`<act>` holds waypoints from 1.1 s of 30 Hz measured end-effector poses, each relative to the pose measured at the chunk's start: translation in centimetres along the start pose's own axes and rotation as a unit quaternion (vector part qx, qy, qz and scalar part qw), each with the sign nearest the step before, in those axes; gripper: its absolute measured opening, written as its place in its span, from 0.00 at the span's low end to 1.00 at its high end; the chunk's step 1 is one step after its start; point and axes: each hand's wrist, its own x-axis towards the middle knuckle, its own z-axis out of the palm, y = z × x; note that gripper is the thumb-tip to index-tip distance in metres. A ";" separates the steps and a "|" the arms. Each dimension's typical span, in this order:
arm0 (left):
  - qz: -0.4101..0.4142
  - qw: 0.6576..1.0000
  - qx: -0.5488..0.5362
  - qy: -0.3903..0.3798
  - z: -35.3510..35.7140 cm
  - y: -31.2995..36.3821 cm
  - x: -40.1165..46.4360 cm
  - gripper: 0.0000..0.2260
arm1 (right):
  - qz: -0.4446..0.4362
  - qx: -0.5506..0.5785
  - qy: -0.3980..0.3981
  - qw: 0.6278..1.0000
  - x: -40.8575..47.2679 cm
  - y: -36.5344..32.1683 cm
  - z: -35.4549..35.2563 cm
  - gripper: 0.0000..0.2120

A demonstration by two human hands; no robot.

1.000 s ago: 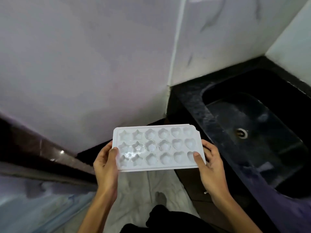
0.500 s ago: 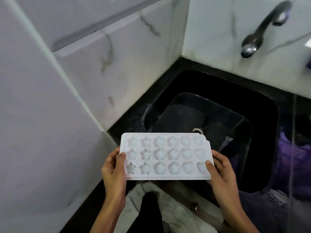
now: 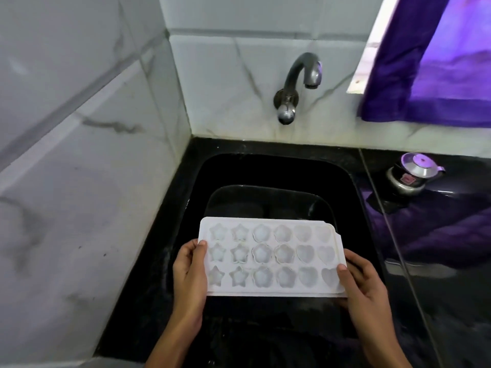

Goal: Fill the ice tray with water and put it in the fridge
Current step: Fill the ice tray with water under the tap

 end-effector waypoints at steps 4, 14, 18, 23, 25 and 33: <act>-0.002 0.998 0.019 -0.052 2.5 0.8 2.8 0.07 | -0.011 0.002 0.006 1.000 2.7 -1.3 0.0 0.12; 0.016 0.991 0.066 -0.119 8.6 2.8 10.2 0.09 | -0.024 -0.004 0.010 1.000 11.7 -3.2 2.0 0.13; 0.036 0.987 0.105 -0.116 10.3 2.4 12.9 0.10 | -0.017 -0.010 0.011 1.000 14.6 -3.5 2.7 0.12; 0.046 0.987 0.115 -0.100 11.4 1.8 15.9 0.11 | -0.024 -0.056 0.008 0.998 17.9 -3.6 3.8 0.10; 0.045 0.987 0.116 -0.100 11.5 1.7 16.4 0.11 | -0.033 -0.092 0.005 0.995 19.2 -4.0 4.3 0.10; 0.030 0.990 0.109 -0.088 11.6 0.9 18.1 0.11 | -0.163 -0.156 -0.007 0.974 28.3 -10.4 10.7 0.19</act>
